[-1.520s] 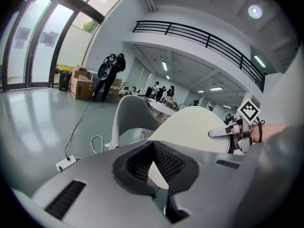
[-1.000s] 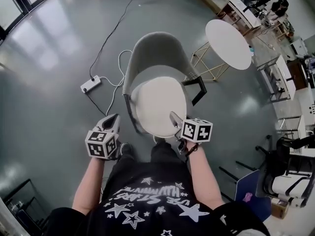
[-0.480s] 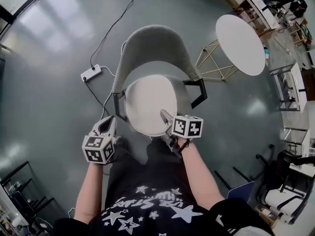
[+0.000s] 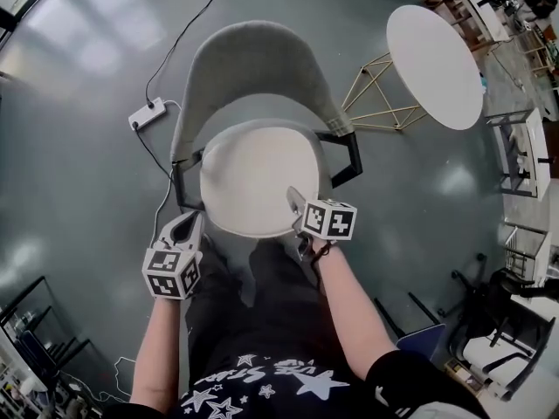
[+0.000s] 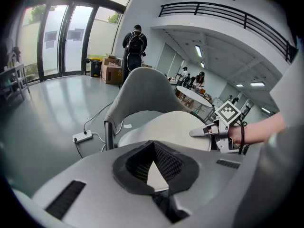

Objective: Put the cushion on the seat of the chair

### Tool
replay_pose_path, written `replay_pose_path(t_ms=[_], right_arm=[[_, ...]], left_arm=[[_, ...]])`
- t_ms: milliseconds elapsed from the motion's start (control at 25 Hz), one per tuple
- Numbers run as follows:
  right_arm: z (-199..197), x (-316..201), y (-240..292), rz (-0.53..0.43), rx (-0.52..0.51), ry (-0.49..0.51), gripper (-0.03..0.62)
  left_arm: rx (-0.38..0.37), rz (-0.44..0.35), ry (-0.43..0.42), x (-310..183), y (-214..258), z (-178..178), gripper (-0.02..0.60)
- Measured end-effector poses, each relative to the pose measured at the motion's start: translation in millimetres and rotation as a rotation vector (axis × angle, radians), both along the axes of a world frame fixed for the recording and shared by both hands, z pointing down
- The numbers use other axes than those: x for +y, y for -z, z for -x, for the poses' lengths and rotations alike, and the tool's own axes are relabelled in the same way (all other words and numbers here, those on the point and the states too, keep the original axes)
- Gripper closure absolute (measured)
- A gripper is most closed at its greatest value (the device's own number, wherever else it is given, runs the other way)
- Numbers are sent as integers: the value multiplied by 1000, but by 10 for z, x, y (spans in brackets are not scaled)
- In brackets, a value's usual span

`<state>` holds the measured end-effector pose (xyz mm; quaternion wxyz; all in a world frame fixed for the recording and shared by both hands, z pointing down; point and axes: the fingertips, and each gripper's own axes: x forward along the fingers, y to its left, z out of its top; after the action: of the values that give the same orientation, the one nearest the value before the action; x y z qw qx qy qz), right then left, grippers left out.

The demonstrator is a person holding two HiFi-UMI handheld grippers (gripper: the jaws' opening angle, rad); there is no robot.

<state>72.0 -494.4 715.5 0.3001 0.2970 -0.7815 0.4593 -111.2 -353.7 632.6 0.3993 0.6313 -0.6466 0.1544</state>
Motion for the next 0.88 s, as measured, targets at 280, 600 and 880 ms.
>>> replay_pose_path(t_ms=[280, 600, 880], right_arm=[[-243, -255, -591, -9, 46, 25, 520], [-459, -401, -1120, -31, 99, 36, 493], [-654, -508, -1335, -44, 136, -7, 370]], left_arm=[[40, 59, -14, 2, -496, -247, 574], [74, 117, -27, 84, -1028, -509, 574], [71, 138, -35, -59, -1249, -624, 574]])
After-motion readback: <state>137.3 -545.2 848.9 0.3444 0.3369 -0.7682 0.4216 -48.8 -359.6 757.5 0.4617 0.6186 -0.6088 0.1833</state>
